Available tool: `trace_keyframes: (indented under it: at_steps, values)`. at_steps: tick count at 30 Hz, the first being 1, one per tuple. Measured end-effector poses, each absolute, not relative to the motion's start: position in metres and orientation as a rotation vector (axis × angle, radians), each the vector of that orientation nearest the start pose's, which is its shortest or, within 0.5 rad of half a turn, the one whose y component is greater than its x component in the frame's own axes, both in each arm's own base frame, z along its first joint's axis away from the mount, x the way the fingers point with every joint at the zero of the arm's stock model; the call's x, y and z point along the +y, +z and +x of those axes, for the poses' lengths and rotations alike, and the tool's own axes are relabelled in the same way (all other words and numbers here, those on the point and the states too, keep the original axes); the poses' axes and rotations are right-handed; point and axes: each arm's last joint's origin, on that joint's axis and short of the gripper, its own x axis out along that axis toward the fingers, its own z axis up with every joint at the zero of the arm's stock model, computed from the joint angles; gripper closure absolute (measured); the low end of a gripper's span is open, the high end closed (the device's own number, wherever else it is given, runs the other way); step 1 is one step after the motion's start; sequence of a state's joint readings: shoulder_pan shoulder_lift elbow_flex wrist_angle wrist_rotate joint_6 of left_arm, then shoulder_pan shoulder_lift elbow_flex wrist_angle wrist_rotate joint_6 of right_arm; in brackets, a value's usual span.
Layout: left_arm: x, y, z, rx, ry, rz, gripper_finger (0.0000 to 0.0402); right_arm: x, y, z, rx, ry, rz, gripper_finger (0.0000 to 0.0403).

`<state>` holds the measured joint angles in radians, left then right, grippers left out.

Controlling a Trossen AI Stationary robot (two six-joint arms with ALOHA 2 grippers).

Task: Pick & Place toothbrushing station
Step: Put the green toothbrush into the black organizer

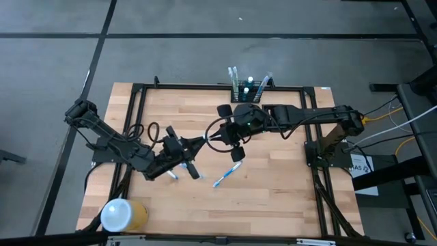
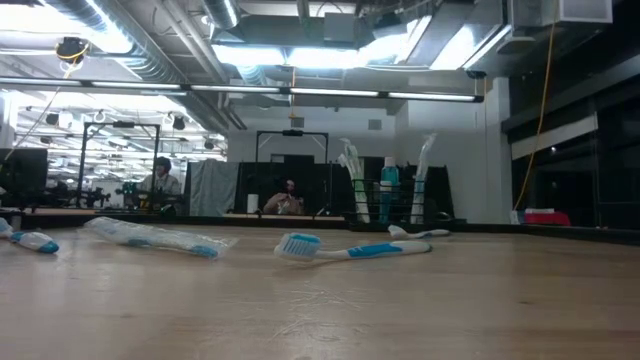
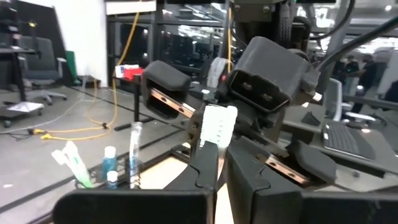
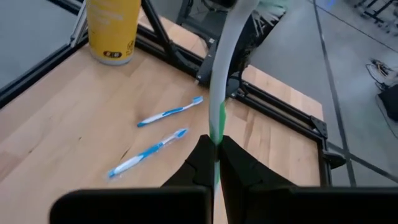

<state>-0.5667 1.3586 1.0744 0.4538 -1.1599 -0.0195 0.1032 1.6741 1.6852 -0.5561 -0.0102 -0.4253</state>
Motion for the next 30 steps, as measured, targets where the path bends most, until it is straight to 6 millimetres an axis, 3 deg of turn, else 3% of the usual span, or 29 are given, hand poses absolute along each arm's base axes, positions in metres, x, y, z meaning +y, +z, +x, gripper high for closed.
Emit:
trace_keyframes:
  at_steps: [4,10,17,24,30]
  values:
    - [-0.134,0.365,0.262,-0.113,0.634,-0.137,0.0395,0.040,0.379,0.372,0.516,0.214,-0.392,0.0383]
    - [-0.129,0.367,0.261,-0.113,0.686,-0.129,0.0399,0.050,0.377,0.370,0.542,0.213,-0.305,0.0324]
    - [-0.121,0.370,0.260,-0.099,0.746,-0.082,0.0401,0.068,0.366,0.357,0.702,0.219,-0.244,0.0283]
    - [-0.093,0.371,0.275,-0.119,0.702,-0.059,0.0399,0.107,0.354,0.317,0.908,0.253,-0.162,0.0285]
    - [-0.069,0.362,0.285,-0.074,0.704,-0.050,0.0400,0.137,0.348,0.266,0.891,0.165,-0.086,0.0299]
